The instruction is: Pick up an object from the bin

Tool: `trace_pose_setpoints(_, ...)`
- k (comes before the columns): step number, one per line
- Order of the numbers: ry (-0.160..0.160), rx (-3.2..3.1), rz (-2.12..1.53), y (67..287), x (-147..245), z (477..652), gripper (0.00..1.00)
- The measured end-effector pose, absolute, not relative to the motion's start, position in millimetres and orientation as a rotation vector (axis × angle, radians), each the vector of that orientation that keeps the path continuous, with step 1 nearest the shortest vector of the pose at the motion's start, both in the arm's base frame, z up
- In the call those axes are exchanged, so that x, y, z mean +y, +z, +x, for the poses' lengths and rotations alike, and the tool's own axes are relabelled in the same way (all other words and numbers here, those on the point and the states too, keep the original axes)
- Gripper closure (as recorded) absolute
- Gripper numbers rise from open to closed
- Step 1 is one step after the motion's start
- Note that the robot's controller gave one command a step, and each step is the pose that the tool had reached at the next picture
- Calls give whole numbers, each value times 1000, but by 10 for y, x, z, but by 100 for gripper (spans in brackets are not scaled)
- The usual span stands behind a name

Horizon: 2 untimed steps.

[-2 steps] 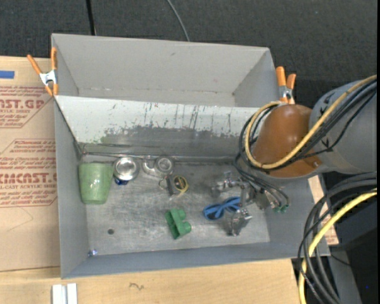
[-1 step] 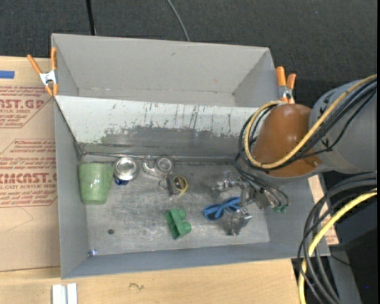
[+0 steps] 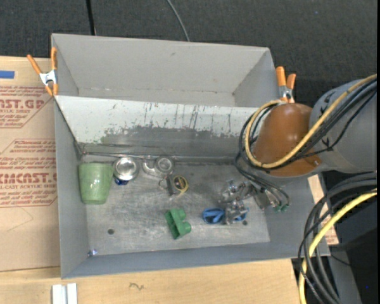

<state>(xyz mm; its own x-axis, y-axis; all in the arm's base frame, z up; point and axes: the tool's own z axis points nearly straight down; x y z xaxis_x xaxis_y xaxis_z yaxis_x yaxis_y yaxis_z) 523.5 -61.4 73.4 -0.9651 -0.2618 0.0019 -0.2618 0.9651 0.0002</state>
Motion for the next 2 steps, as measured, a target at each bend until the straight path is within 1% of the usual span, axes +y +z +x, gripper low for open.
trace_pose_setpoints(1, 2, -3120, 417, 1284, -605, 5253, 100)
trace_pose_setpoints(2, 0, -3116, 416, 1315, -599, 5259, 100)
